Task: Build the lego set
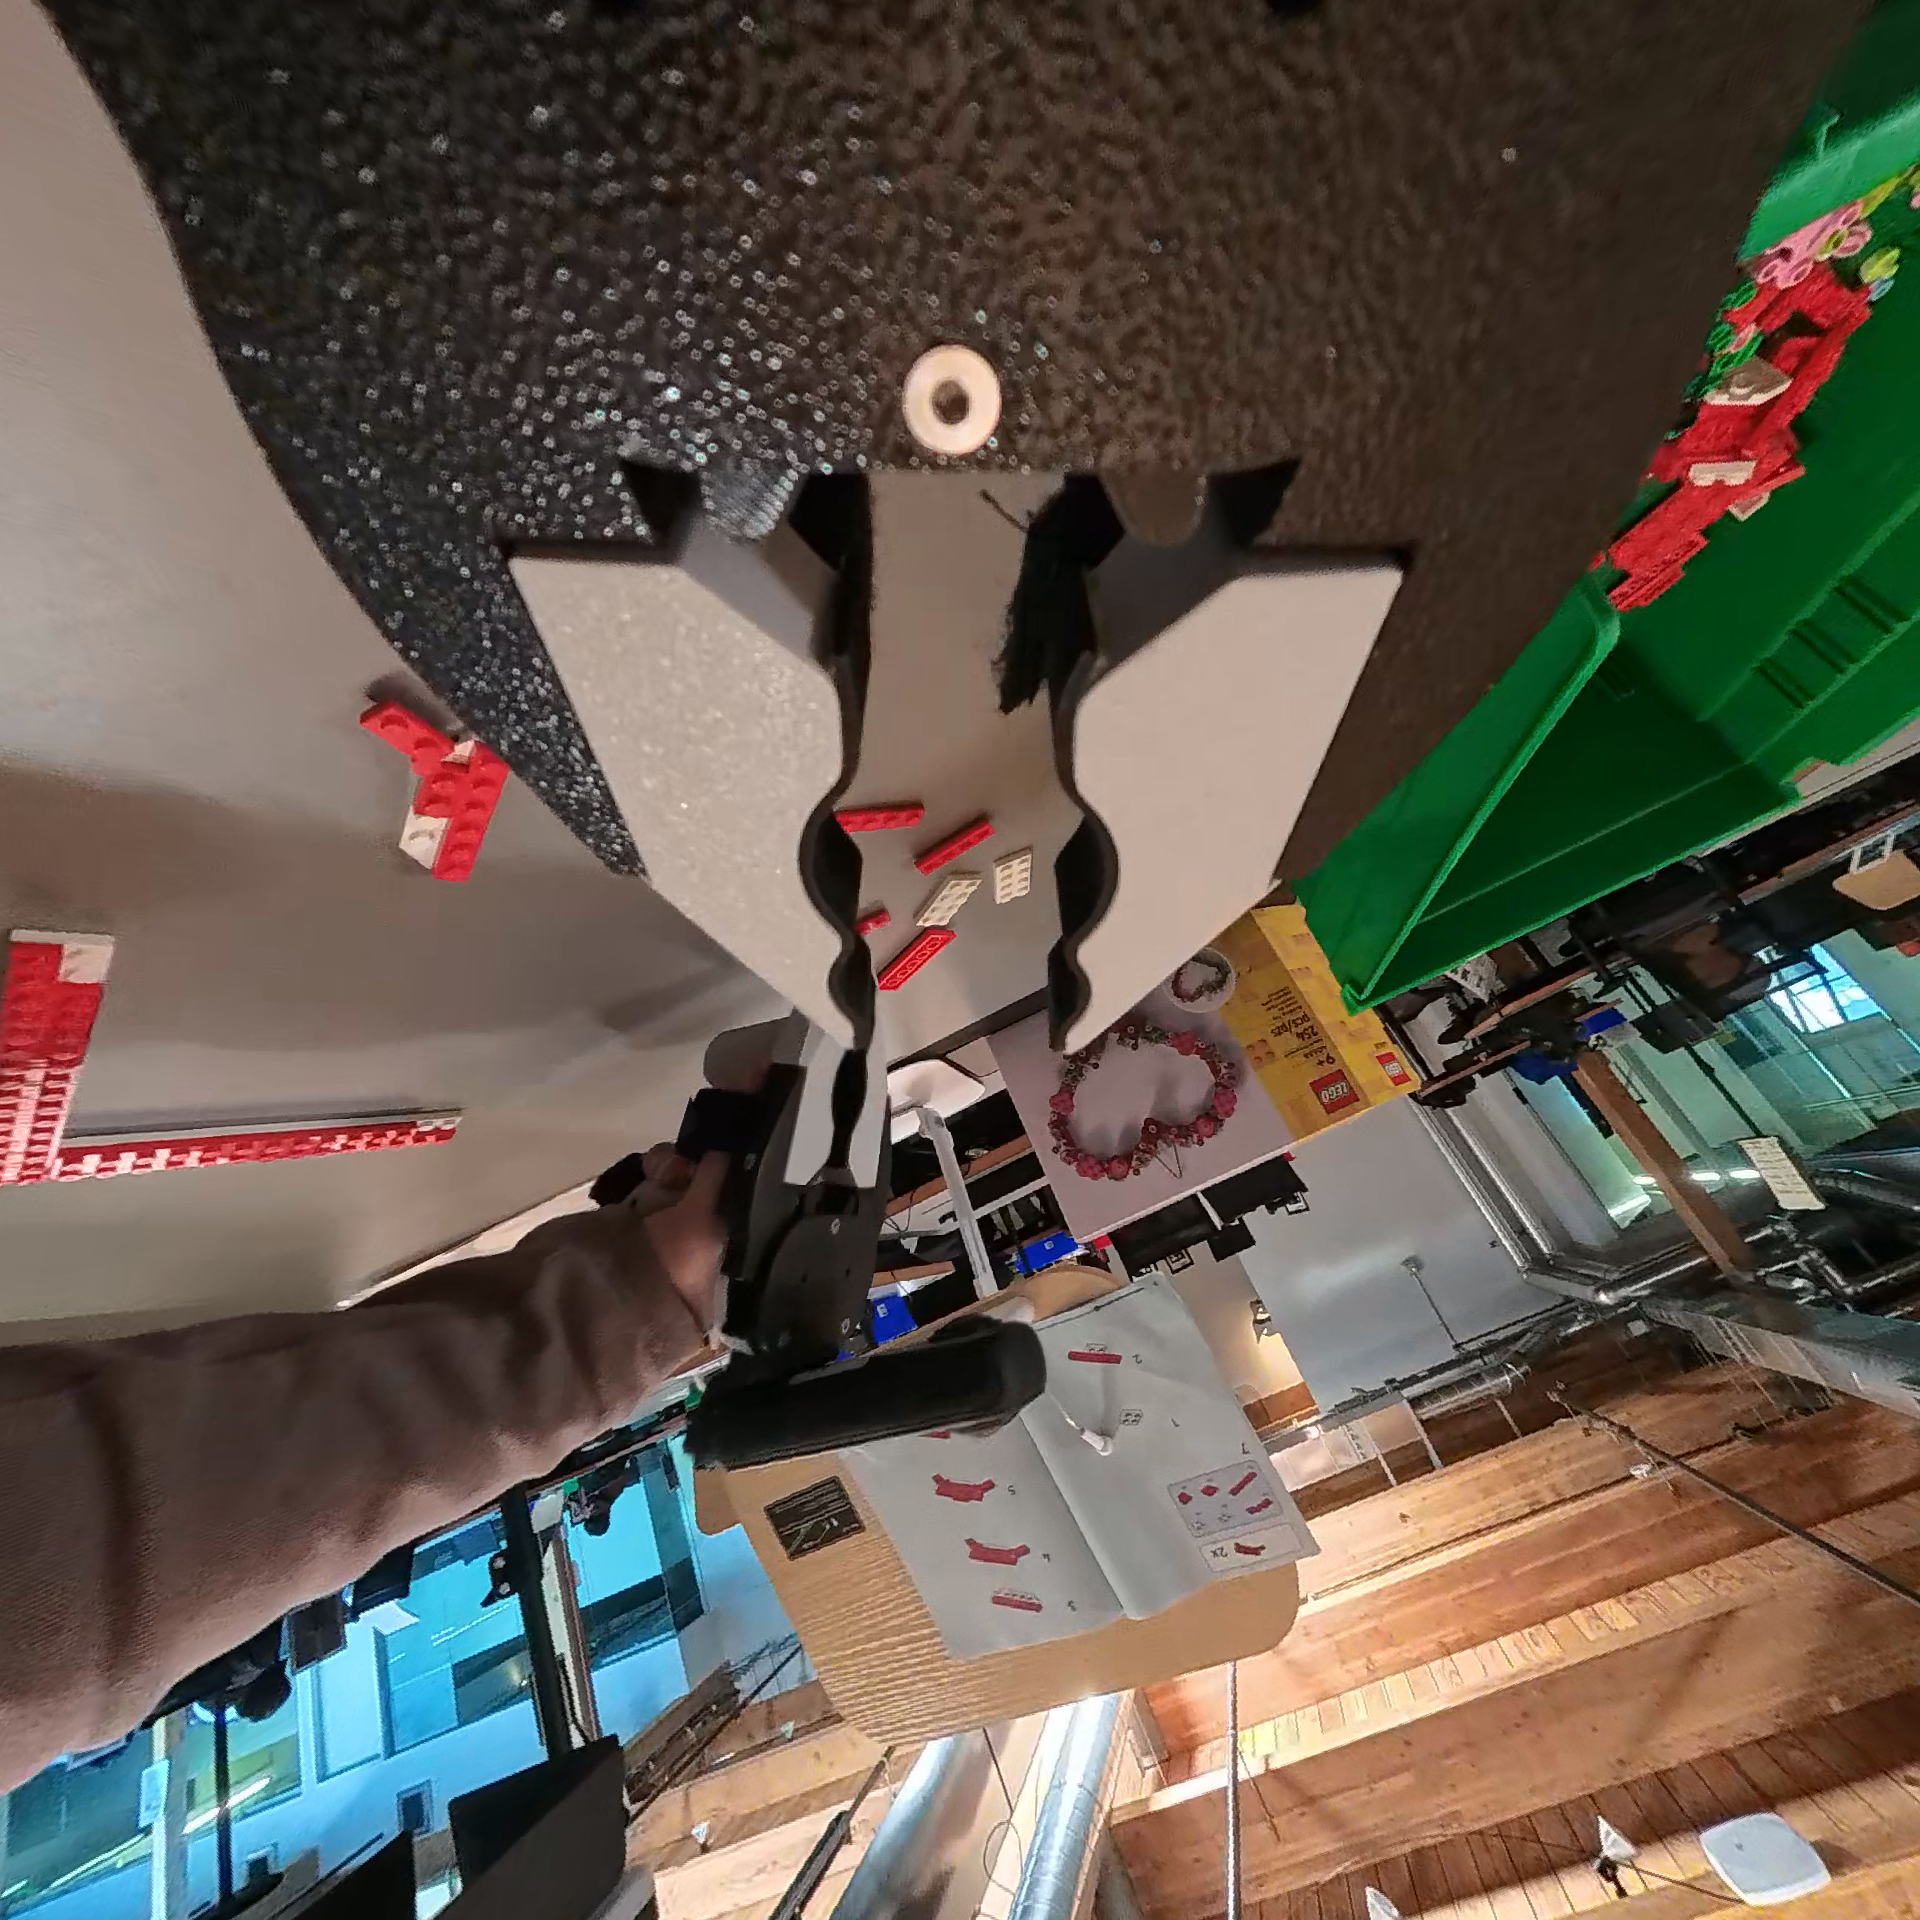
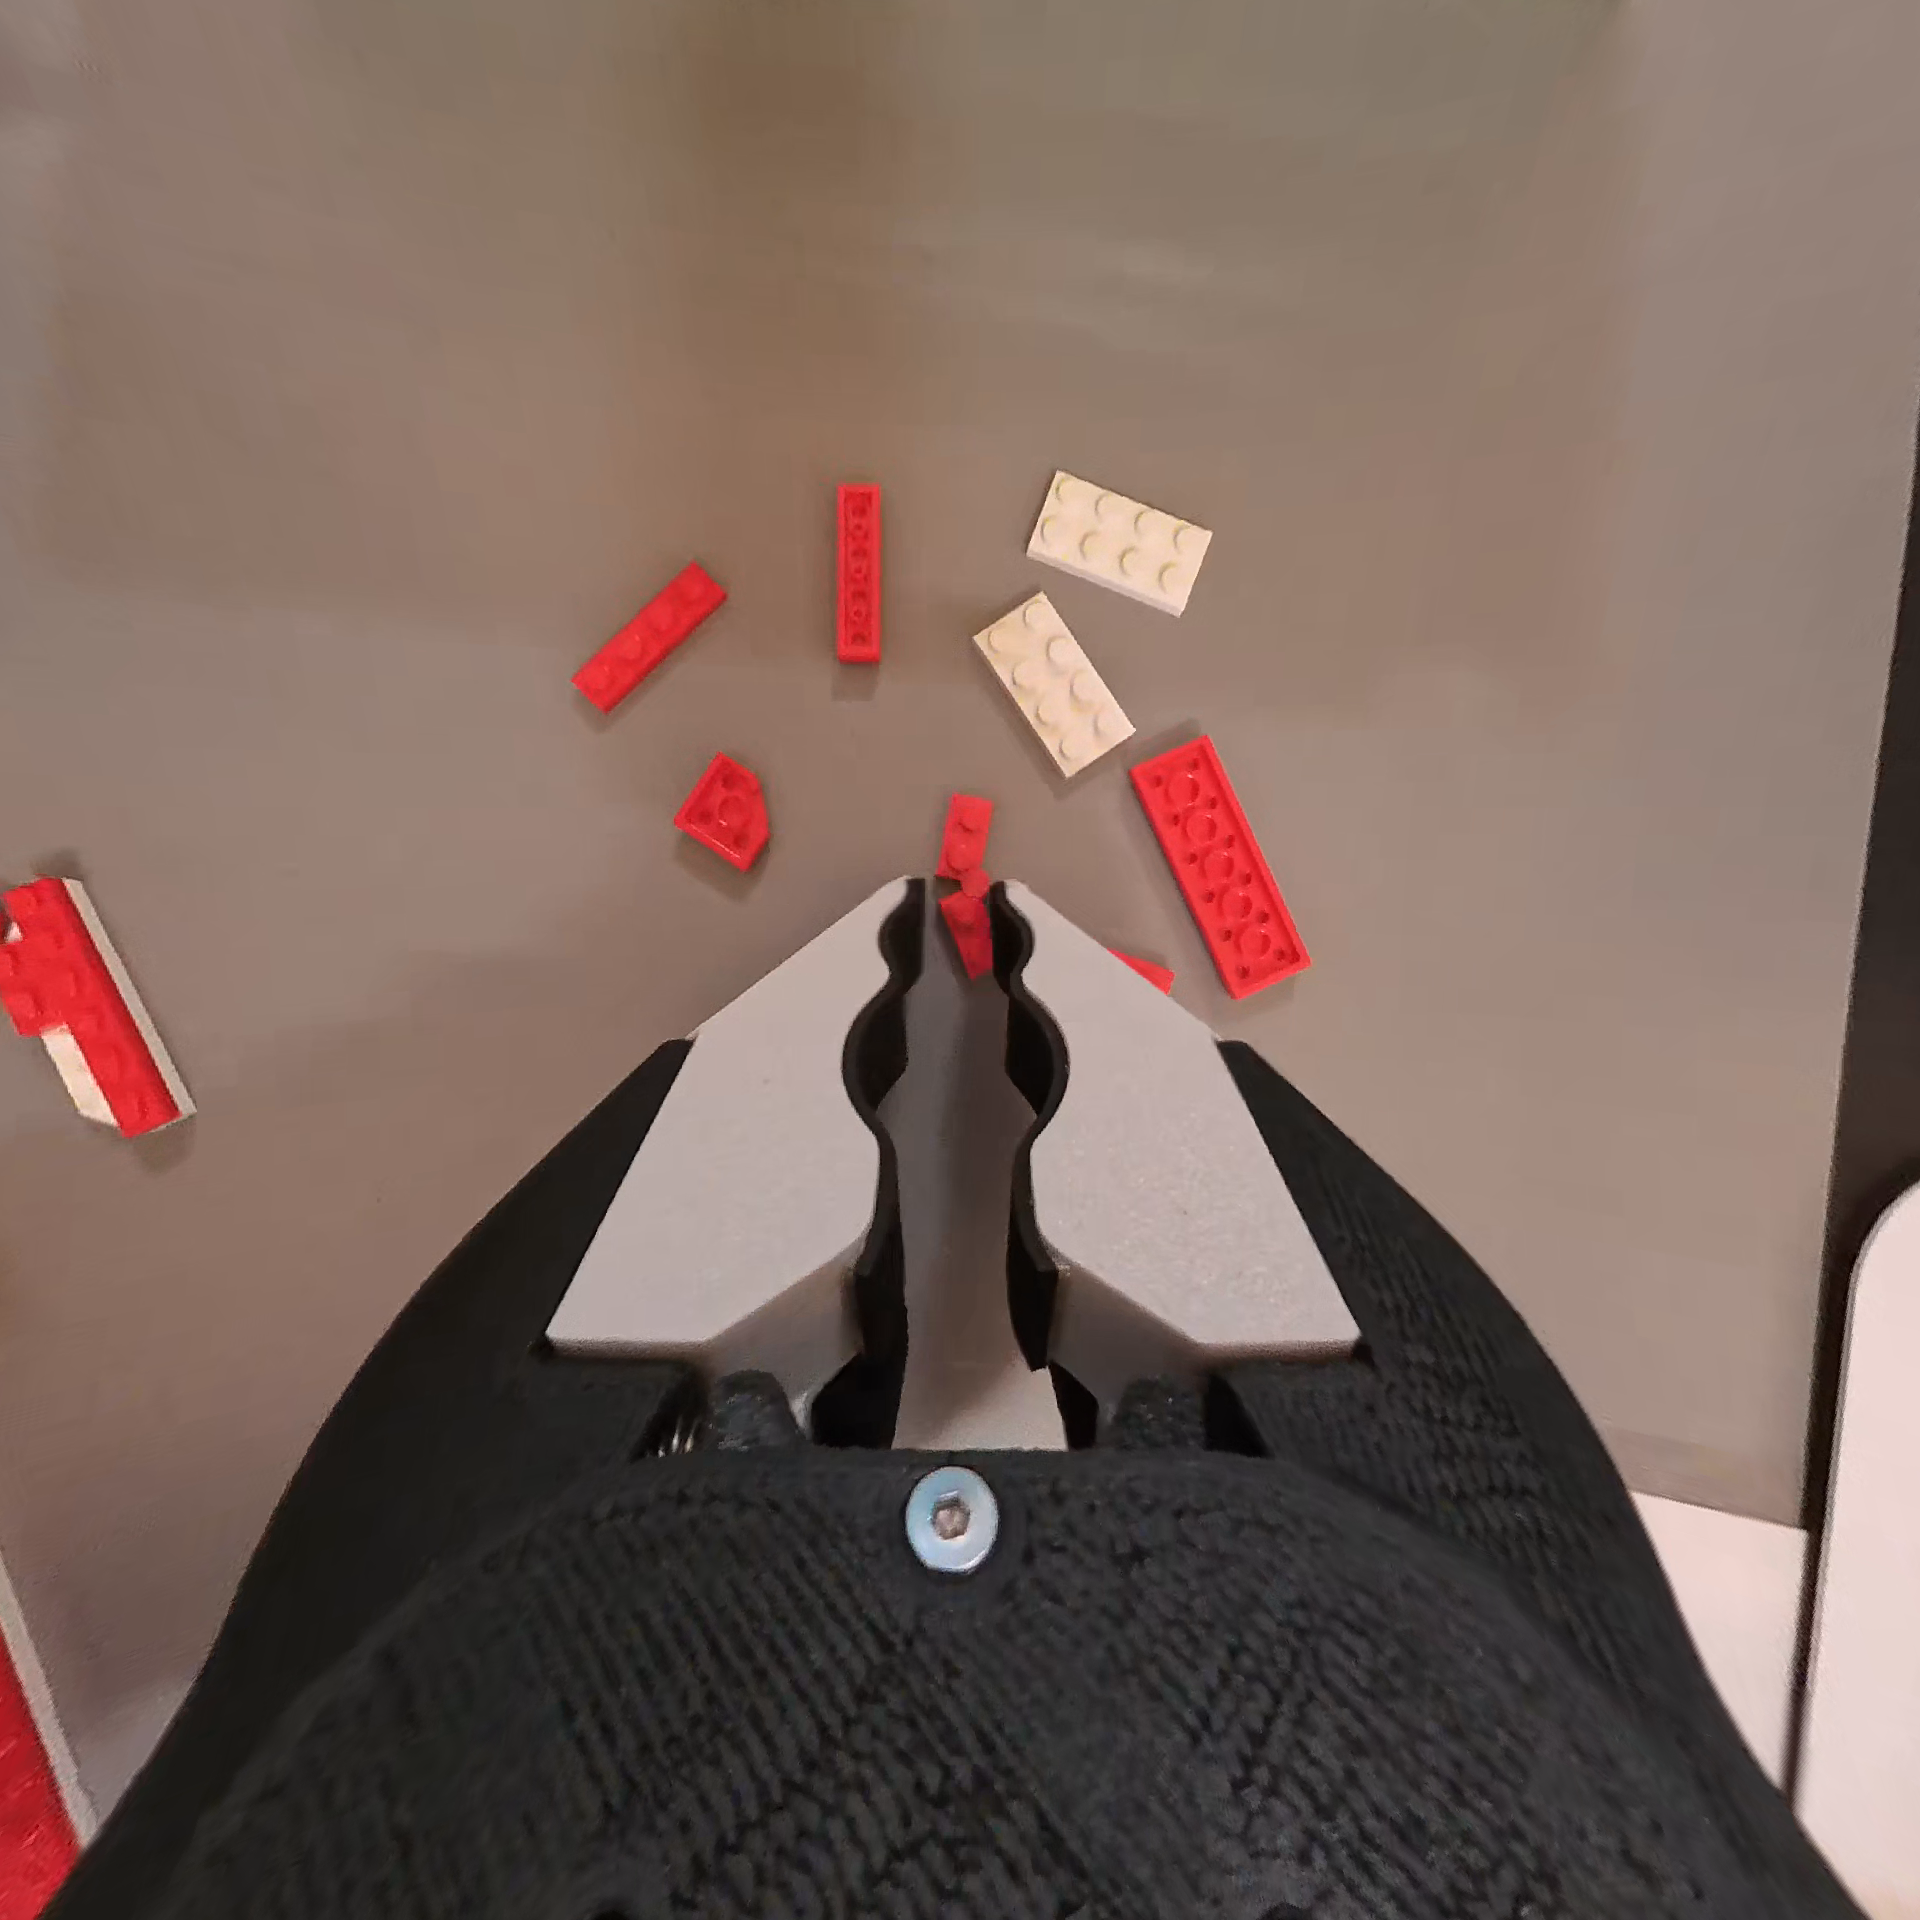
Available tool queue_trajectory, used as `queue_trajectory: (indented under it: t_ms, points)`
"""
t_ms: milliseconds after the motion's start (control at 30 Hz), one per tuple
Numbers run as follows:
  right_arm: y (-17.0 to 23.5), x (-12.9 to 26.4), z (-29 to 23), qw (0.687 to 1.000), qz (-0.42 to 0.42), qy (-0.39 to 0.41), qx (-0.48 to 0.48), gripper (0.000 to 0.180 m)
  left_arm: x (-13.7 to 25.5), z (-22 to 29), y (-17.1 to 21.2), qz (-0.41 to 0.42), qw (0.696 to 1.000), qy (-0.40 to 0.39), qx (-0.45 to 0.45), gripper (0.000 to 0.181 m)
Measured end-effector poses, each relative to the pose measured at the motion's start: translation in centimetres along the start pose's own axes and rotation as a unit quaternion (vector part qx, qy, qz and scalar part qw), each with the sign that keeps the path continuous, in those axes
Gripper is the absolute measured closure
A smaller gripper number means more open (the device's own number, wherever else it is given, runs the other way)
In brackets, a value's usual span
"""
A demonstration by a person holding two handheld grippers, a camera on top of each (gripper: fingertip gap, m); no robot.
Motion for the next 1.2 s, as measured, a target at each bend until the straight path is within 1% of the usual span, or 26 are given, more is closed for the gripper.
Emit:
queue_trajectory:
  t_ms: [33,200,333,400,533,633,767,867,967,1200]
  points:
    - [0.0,-0.1,0.0,1.000,-0.001,-0.002,-0.005,0.172,0.0,0.0,0.0,0.001,1.000,0.002,0.002,0.149]
    - [0.2,0.1,-0.2,1.000,0.005,0.015,-0.025,0.173,-0.1,0.0,0.0,0.000,1.000,0.004,0.007,0.150]
    - [1.0,1.7,-2.1,0.998,0.020,0.047,-0.049,0.173,-0.2,0.3,0.1,-0.004,1.000,0.013,-0.001,0.152]
    - [1.6,3.0,-4.2,0.996,0.019,0.059,-0.061,0.173,-0.3,0.4,0.0,-0.004,1.000,0.016,-0.004,0.152]
    - [2.7,5.8,-10.1,0.993,0.021,0.073,-0.093,0.173,-0.4,0.4,-0.2,0.003,1.000,0.019,0.001,0.153]
    - [3.1,6.8,-14.5,0.988,0.031,0.079,-0.127,0.173,-0.2,0.3,-0.6,0.027,0.998,0.035,0.047,0.153]
    - [2.6,6.2,-19.5,0.983,0.034,0.099,-0.151,0.173,-0.2,0.0,-0.7,0.029,0.997,0.032,0.066,0.153]
    - [2.1,5.3,-21.8,0.981,0.014,0.113,-0.156,0.173,-0.2,0.0,-0.8,0.033,0.997,0.034,0.069,0.154]
    - [2.2,4.7,-22.5,0.976,-0.006,0.136,-0.171,0.173,-0.2,0.2,-0.9,0.033,0.997,0.038,0.062,0.154]
    - [3.0,4.1,-22.5,0.969,-0.033,0.156,-0.191,0.173,-0.2,0.8,-1.0,0.032,0.998,0.047,0.034,0.155]
Point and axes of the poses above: each gripper's, where its closed fingertips meet, x back along the fingers, y out of its underside, z = x × y across the jaws, the point moved 10 cm from there along x, back along the fingers, and after that the axes turned 4 degrees about x, right-handed, at the moved point
